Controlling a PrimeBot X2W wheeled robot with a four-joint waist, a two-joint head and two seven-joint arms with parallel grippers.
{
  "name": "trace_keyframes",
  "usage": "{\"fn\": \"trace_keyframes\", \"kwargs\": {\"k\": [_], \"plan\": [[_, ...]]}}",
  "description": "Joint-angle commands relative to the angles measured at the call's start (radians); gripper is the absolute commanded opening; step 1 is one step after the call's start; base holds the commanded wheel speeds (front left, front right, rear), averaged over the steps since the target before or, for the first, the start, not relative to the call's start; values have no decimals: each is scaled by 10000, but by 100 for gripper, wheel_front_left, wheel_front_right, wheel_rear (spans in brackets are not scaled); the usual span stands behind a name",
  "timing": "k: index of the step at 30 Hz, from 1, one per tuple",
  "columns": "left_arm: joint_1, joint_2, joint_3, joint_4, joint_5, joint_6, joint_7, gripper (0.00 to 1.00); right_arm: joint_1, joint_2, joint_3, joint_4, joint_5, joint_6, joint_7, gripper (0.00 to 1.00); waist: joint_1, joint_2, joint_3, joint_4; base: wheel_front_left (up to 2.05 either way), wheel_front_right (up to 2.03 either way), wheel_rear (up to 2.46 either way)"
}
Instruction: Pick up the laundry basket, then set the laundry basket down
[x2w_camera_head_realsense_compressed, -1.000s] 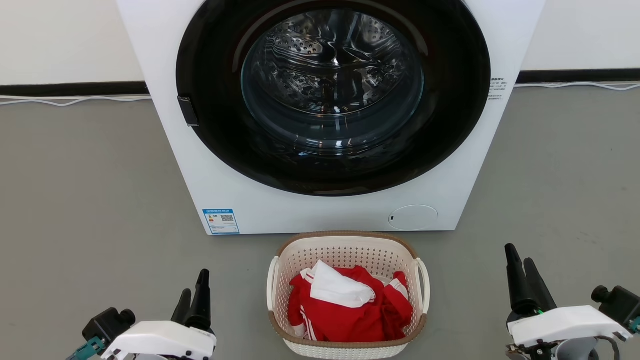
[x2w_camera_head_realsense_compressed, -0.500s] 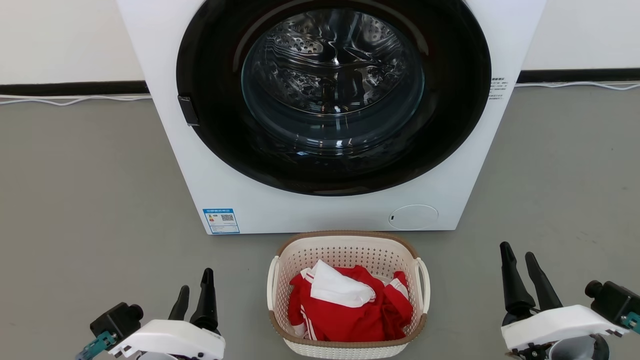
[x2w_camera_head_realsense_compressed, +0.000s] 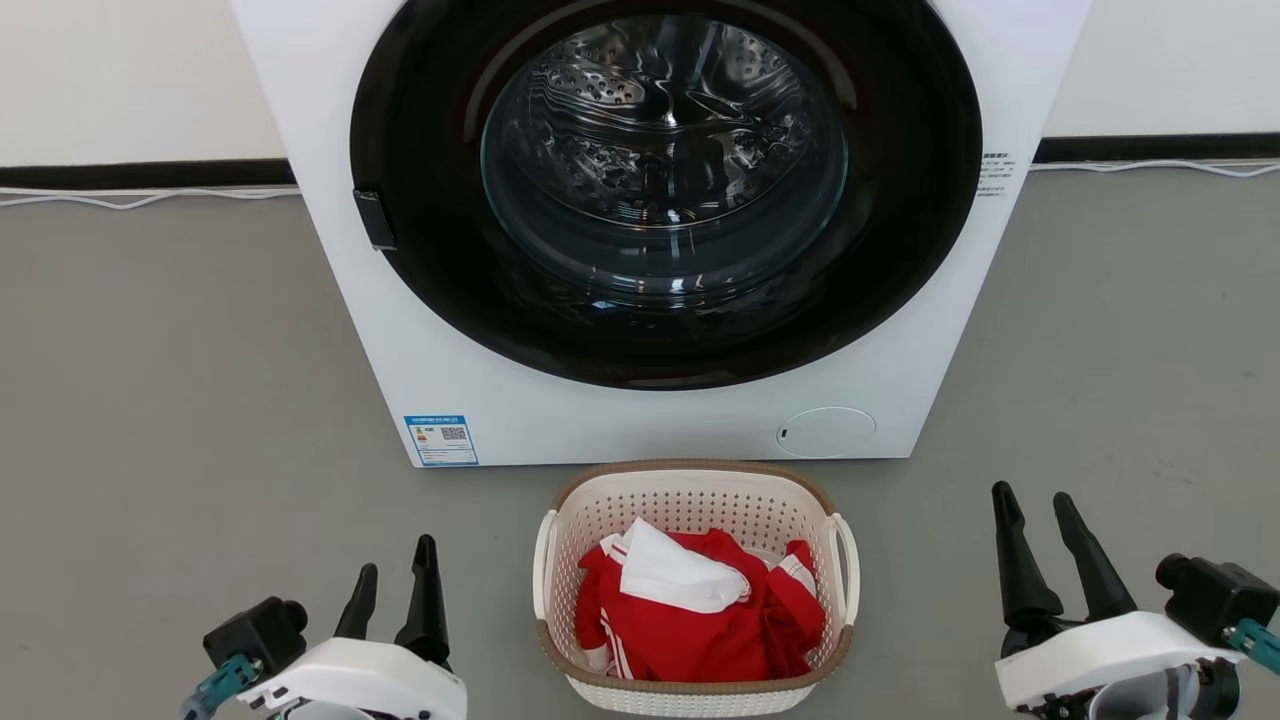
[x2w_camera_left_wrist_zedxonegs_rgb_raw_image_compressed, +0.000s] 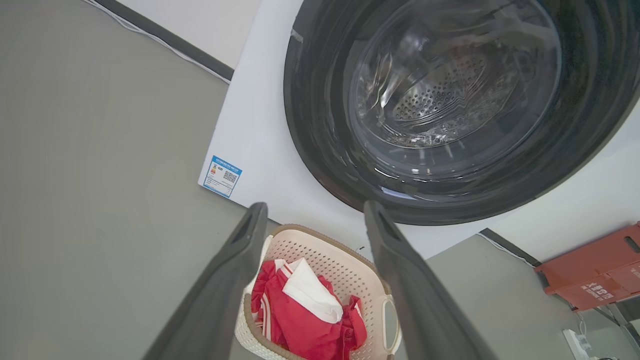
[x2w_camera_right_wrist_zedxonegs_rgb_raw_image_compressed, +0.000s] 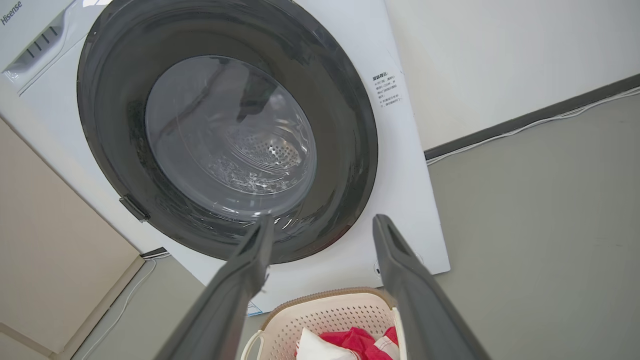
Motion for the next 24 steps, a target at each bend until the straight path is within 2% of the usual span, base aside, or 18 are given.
{"fn": "trace_keyframes", "kwargs": {"k": [1, 24], "plan": [[-314, 94, 123, -309, 410, 143, -188, 100, -317, -163, 224, -325, -501, 55, -214, 100, -1, -1, 4, -2, 0, 0, 0], [-354, 134, -242, -363, 2957, 644, -862, 100, -383, -308, 484, -378, -3208, 69, -889, 100, -1, -1, 18, -58, 0, 0, 0]]}}
